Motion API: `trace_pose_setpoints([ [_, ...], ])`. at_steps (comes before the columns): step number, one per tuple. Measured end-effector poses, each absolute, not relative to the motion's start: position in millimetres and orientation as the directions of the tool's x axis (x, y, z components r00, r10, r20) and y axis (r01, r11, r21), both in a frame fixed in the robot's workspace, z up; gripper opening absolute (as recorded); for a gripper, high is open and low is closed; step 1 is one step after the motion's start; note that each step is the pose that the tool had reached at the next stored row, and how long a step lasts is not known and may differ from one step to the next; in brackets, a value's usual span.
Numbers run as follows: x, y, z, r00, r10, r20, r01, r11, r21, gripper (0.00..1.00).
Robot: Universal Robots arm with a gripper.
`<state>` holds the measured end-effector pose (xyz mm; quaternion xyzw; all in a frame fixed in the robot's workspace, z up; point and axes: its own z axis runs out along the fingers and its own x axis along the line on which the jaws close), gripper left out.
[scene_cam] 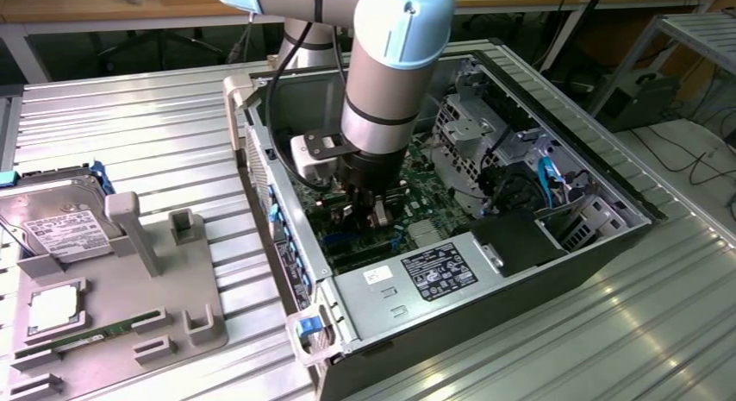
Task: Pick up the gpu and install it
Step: 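Insert the gpu into the slot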
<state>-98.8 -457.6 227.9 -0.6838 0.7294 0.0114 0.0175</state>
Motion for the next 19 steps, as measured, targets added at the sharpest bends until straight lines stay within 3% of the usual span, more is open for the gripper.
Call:
trace_pose_setpoints([
  [19,-98.8,-458.7,229.1,-0.083,-0.996,-0.041,-0.996,0.084,-0.007,0.29],
])
